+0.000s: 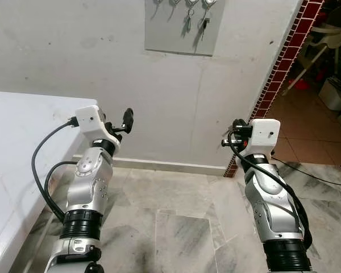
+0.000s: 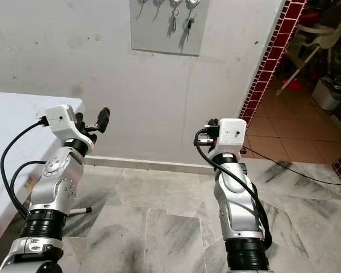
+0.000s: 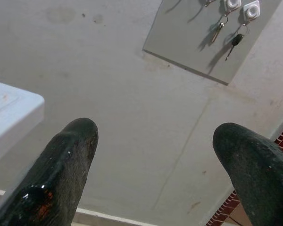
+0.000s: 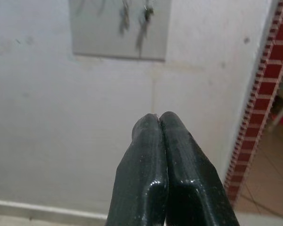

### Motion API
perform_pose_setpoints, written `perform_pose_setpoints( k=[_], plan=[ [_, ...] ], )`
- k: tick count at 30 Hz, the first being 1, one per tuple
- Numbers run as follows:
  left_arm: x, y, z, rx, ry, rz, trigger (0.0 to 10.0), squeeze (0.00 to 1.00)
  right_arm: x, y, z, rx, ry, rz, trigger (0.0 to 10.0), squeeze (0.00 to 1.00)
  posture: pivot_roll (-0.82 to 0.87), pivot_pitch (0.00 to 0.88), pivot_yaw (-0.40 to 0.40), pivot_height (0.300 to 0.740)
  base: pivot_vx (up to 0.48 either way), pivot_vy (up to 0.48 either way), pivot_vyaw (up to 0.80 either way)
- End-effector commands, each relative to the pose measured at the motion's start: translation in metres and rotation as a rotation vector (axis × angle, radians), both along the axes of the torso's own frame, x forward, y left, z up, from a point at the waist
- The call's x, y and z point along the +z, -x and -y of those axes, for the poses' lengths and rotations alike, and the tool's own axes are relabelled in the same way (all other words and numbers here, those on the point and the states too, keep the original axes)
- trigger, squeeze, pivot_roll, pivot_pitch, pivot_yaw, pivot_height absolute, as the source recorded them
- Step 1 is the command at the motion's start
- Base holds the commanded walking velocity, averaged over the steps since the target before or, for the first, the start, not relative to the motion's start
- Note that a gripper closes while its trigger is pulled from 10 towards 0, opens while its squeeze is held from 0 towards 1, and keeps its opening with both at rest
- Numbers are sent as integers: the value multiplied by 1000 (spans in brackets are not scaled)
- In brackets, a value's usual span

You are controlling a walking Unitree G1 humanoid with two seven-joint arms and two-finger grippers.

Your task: Hang keys on a hook

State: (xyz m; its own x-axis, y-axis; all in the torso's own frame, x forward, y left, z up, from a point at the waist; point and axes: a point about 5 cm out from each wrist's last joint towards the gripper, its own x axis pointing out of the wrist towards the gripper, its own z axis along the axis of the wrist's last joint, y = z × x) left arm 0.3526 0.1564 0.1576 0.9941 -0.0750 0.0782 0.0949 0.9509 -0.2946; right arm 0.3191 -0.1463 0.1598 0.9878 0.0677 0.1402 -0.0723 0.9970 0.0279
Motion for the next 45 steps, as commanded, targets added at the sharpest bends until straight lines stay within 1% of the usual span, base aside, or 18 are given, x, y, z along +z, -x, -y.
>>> perform_pose_setpoints(
  k=[1, 5, 11, 24, 26, 31, 37, 45],
  plan=[
    [7, -1, 0, -10, -5, 16, 10000, 0, 12, 2, -1, 17, -14, 61, 10000, 0, -45, 0, -48, 740, 307, 0, 0],
    [7, -2, -1, -11, -2, 15, 10000, 0, 13, 2, -1, 23, -18, 72, 10000, 0, -45, 0, -48, 740, 328, 0, 0],
    [9, -3, -3, -9, 0, 15, 10000, 0, 14, 3, -2, 32, -25, 80, 10000, 0, -44, 0, -40, 740, 370, 262, 0],
    [11, -4, -2, -13, -2, 15, 10000, 0, 13, 3, -3, 32, -37, 79, 10000, 0, -41, 0, -35, 740, 371, 280, 0],
    [13, -4, -2, -17, -56, 23, 10000, 0, 13, 3, -3, 32, -39, 79, 10000, 0, -40, 0, -35, 740, 414, 120, 0],
    [14, -5, -1, -20, -64, 25, 10000, 0, 13, 3, -3, 30, -41, 79, 10000, 0, -40, 0, -33, 740, 391, 0, 0],
    [16, -5, 1, -28, -111, 35, 10000, 0, 13, 3, -4, 32, -48, 81, 10000, 0, -38, 0, -29, 740, 480, 0, 0],
    [15, -5, 1, -34, -102, 29, 10000, 0, 13, 3, -5, 32, -53, 81, 10000, 0, -37, 0, -28, 740, 480, 0, 0]
  ],
)
